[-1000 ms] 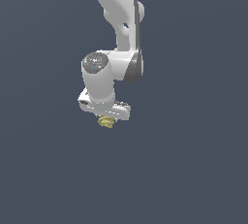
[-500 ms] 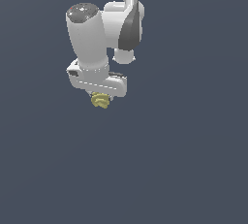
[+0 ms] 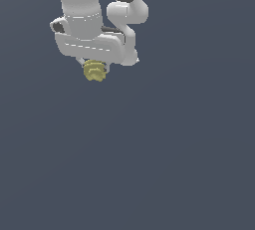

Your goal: Pick up the object and move it to a goal position.

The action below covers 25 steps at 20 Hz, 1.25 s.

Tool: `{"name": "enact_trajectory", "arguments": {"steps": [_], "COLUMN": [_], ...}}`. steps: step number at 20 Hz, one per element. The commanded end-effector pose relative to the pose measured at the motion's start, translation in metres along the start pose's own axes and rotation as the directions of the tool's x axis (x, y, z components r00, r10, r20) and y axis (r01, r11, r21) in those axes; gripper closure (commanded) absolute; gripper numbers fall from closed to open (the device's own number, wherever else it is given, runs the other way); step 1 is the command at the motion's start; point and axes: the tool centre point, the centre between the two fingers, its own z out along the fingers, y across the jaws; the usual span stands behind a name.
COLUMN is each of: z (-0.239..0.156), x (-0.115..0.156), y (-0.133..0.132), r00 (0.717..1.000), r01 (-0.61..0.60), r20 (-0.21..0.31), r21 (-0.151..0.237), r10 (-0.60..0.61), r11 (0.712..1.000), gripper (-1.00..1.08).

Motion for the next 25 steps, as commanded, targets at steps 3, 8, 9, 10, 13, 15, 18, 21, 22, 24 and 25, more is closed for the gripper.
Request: {"name": "enact_trajectory", "arguments": {"steps": [3, 8, 9, 10, 13, 15, 18, 21, 22, 24, 25], "z": [-0.051, -0.099, -0.107, -0.115, -0.135, -0.145, -0.157, -0.164, -0.165, -0.166, -0.166], "x": [-0.015, -0.029, -0.031, -0.033, -0.037, -0.039, -0.042, -0.043, -0.043, -0.043, -0.043], "y": [0.011, 0.022, 0.024, 0.026, 0.03, 0.032, 0.034, 0.036, 0.036, 0.036, 0.036], "r00": [1.0, 1.0, 1.0, 1.0, 1.0, 1.0, 1.0, 1.0, 1.0, 1.0, 1.0], "r01": [0.0, 0.0, 0.0, 0.0, 0.001, 0.001, 0.001, 0.001, 0.001, 0.001, 0.001], "r20": [0.001, 0.001, 0.001, 0.001, 0.001, 0.001, 0.0, 0.0, 0.0, 0.0, 0.0], "r21": [0.0, -0.001, -0.001, -0.001, -0.001, -0.001, -0.001, -0.001, -0.001, -0.001, -0.001], "r10": [0.0, 0.0, 0.0, 0.0, -0.001, -0.001, -0.001, -0.001, -0.001, -0.001, -0.001], "r11": [1.0, 1.0, 1.0, 1.0, 1.0, 1.0, 1.0, 1.0, 1.0, 1.0, 1.0], "gripper": [1.08, 1.08, 1.08, 1.08, 1.08, 1.08, 1.08, 1.08, 1.08, 1.08, 1.08]}}
